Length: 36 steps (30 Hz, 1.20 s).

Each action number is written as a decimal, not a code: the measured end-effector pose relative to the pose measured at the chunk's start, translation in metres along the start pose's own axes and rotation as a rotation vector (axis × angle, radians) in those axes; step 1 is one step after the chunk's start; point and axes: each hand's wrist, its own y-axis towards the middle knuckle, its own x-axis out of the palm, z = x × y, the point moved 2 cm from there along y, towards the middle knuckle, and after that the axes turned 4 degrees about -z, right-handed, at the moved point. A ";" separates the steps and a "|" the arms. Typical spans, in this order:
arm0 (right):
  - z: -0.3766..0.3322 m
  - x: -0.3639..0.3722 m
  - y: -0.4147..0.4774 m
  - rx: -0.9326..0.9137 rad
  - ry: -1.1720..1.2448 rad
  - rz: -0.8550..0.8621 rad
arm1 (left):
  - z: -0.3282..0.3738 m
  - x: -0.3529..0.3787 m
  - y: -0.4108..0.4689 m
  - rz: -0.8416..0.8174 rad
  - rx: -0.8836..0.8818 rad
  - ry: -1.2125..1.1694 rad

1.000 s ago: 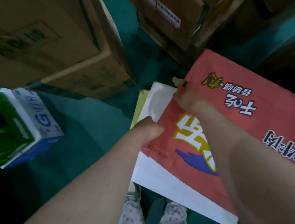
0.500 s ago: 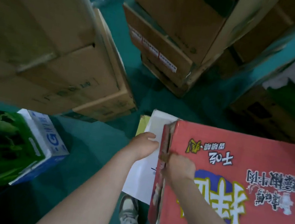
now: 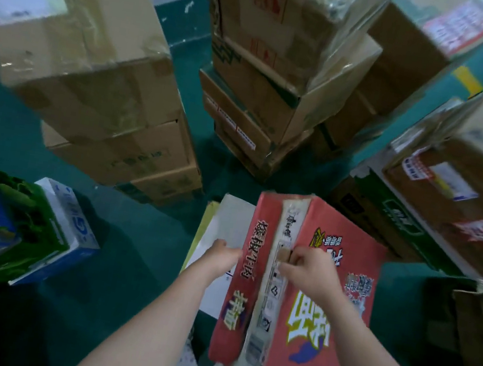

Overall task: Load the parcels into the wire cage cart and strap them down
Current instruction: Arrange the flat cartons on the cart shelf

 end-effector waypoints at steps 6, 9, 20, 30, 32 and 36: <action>-0.017 -0.070 -0.054 -0.038 0.015 0.129 | 0.009 0.021 -0.074 -0.135 0.038 -0.016; -0.034 -0.092 -0.079 -0.062 0.004 0.152 | 0.020 0.024 -0.107 -0.098 0.173 0.069; -0.120 -0.077 -0.122 -0.331 -0.146 -0.020 | -0.007 -0.032 -0.185 0.147 0.235 0.082; -0.200 -0.036 -0.135 -0.604 -0.420 -0.027 | -0.067 -0.058 -0.225 0.287 0.168 -0.168; -0.211 -0.020 -0.138 -0.639 -0.495 -0.088 | -0.085 -0.055 -0.231 0.257 0.150 -0.211; -0.236 0.019 -0.150 -0.708 -0.612 -0.215 | -0.126 -0.052 -0.247 0.273 0.129 -0.356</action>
